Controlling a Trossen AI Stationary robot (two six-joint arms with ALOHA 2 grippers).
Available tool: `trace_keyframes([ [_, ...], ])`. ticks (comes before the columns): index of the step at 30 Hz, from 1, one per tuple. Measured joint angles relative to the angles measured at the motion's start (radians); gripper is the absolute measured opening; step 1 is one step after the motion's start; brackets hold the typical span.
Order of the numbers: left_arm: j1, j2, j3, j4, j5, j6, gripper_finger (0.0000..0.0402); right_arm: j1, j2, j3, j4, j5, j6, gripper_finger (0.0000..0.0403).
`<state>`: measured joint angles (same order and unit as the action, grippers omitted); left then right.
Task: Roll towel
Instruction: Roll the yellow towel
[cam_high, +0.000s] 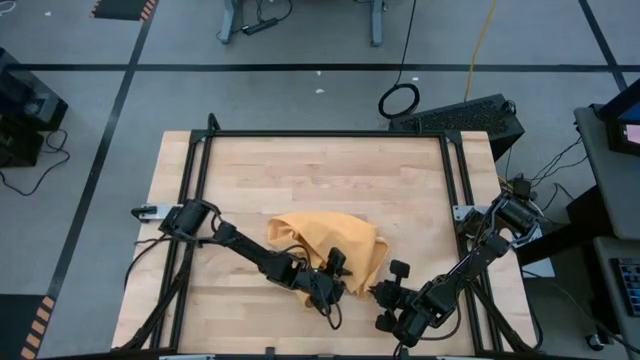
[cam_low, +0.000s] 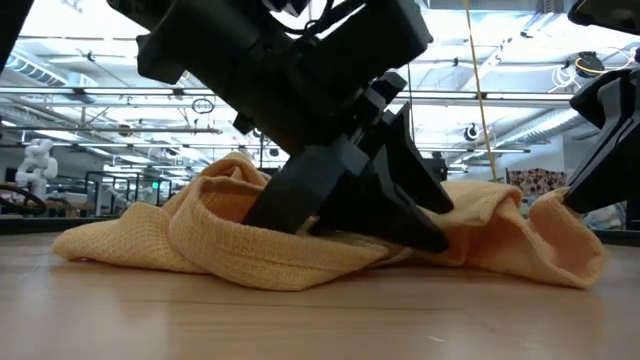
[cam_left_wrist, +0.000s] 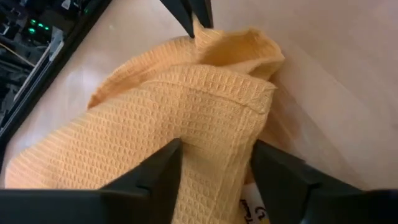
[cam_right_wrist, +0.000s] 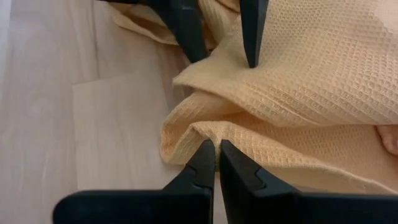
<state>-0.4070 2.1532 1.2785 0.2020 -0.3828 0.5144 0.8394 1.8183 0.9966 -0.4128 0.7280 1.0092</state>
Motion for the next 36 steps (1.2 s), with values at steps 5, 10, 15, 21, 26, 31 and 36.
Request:
trace_keyframes([
  [5,-0.001,-0.005,0.0,0.024,0.012,0.0,0.0062,0.0,0.0,0.0,0.042,0.001,-0.004,0.0004],
  [10,-0.013,-0.069,0.0,-0.035,0.027,-0.039,0.0014,0.004,0.0,0.0,0.072,-0.003,-0.015,0.0004],
  [15,-0.019,-0.176,0.0,-0.13,0.093,-0.138,0.001,0.014,0.0,0.0,0.138,0.008,-0.081,0.0004],
  [21,0.039,-0.167,0.002,0.033,0.333,-0.352,0.0005,0.009,0.019,0.001,0.246,0.047,-0.188,0.0004],
  [26,0.066,-0.075,-0.005,0.042,0.356,-0.516,0.0004,0.014,0.049,0.001,0.252,0.05,-0.235,0.0004],
  [31,0.067,-0.077,0.0,0.057,0.356,-0.605,0.0003,0.034,0.071,0.0,0.227,-0.005,-0.366,0.0004],
  [36,0.068,-0.075,0.0,0.057,0.356,-0.676,0.0003,0.051,0.071,0.0,0.208,0.047,-0.467,0.0028],
])
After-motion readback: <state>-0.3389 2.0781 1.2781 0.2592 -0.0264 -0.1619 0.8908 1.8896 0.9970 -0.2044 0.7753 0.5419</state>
